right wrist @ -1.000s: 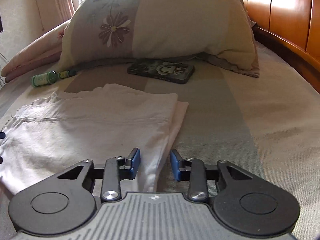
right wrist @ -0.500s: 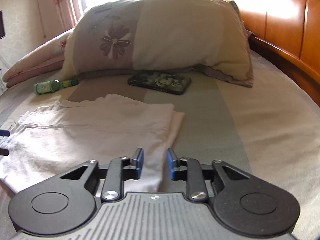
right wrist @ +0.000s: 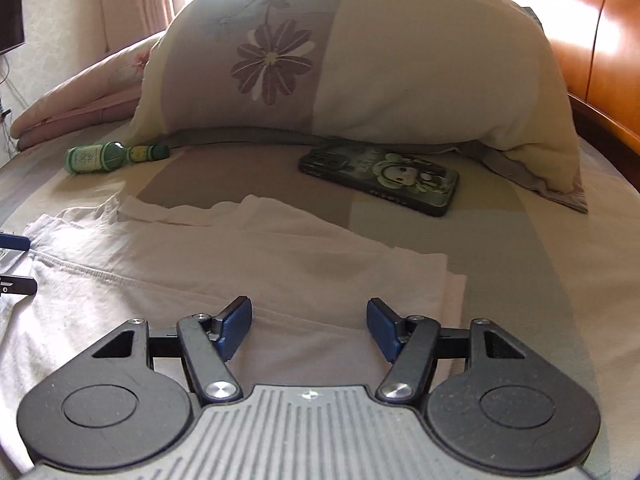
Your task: Fold clothes
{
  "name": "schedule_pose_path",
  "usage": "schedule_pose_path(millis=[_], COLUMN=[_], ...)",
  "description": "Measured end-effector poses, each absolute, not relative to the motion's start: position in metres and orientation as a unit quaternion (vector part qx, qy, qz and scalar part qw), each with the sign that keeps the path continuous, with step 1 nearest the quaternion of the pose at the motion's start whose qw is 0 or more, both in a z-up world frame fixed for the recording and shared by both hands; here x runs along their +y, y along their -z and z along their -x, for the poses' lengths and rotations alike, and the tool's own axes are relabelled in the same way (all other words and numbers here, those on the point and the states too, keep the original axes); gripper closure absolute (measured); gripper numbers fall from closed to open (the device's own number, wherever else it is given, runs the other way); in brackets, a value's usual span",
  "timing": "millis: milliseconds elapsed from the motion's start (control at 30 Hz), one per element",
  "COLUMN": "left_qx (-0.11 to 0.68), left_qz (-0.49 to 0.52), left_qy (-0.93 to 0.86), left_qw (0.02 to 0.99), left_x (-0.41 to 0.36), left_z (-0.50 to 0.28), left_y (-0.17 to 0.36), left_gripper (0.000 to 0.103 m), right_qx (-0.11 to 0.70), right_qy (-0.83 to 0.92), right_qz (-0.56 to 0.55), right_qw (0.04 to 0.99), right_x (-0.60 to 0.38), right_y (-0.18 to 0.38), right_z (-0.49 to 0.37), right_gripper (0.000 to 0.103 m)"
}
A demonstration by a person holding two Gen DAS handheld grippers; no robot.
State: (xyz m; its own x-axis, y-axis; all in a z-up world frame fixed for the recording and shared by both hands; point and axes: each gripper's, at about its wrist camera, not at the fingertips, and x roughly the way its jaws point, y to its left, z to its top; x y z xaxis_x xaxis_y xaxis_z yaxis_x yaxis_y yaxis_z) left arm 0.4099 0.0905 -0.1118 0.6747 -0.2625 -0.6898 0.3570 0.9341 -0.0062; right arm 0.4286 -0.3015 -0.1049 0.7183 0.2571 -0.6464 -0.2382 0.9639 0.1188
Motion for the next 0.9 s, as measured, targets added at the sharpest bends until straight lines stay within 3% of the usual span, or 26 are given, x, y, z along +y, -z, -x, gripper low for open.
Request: schedule_pose_path(millis=[67,167,300,500,633,700,900], left_qx=[0.360,0.359,0.397,0.428,0.378,0.354,0.280], left_qz=[-0.050,-0.051,-0.015,-0.023,-0.133,-0.213,-0.447], left_qy=[0.190,0.213,0.196,0.163,0.175,0.181,0.199], left_qw=[0.912,0.907,0.897,0.889,0.899,0.892,0.826], left_x=[0.094,0.092,0.113,0.122,0.093,0.065,-0.012], left_z=[-0.397,-0.372,-0.342,-0.307,-0.279,-0.269,-0.246], left_y=[0.104,0.102,0.118,0.101,0.083,0.081,0.115], left_gripper=[0.001,0.001,0.001,0.001,0.001,0.001,0.001], right_qx=[0.350,0.350,0.383,0.394,0.368,0.344,0.301], right_qy=[-0.164,-0.204,-0.181,-0.164,-0.167,-0.176,-0.200], right_qz=[-0.019,0.008,0.012,-0.008,0.097,0.168,0.354], right_qw=[0.922,0.914,0.906,0.904,0.910,0.907,0.863], right_x=[-0.298,-0.286,-0.302,-0.330,-0.303,-0.281,-0.210], right_y=[0.097,0.093,0.108,0.094,0.077,0.072,0.091], right_z=[-0.413,-0.380,-0.352,-0.315,-0.288,-0.275,-0.258], right_gripper=[0.029,0.014,0.013,0.010,0.009,0.003,0.001])
